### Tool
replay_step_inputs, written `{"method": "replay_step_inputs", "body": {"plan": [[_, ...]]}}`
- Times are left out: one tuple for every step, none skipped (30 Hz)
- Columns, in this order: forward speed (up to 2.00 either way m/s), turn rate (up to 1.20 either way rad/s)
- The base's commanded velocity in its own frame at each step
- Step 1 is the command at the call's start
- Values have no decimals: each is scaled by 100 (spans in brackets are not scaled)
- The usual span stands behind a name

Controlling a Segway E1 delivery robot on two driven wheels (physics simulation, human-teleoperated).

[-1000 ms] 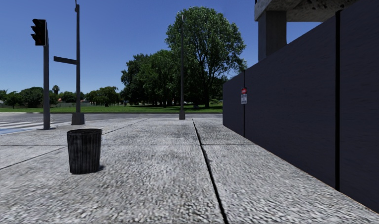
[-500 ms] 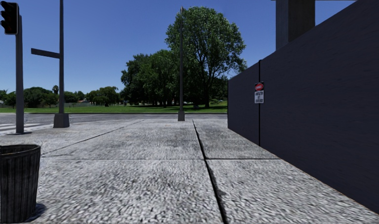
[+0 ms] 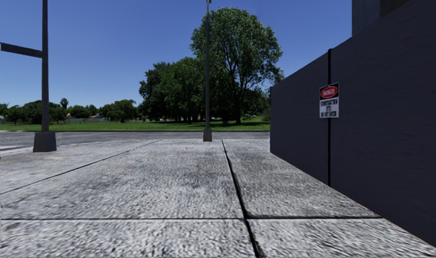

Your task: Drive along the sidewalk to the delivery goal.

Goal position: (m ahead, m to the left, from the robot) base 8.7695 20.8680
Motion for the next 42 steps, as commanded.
{"method": "replay_step_inputs", "body": {"plan": [[200, 10], [200, 60], [200, 77], [200, 95], [200, 107], [200, 107], [200, 113], [200, 114], [200, 114], [200, 114], [200, 114], [200, 115], [200, 116], [200, 116], [200, 120], [200, 120], [200, 120], [200, 120], [200, 120], [200, 120], [200, 120], [200, 120], [200, 120], [200, 120], [200, 120], [200, 120], [200, 120], [200, 120], [200, 120], [200, 120], [200, 120], [200, 120], [200, 120], [200, 120], [200, 120], [200, 120], [200, 120], [200, 120], [200, 120], [200, 67], [200, 72], [200, 72]]}}
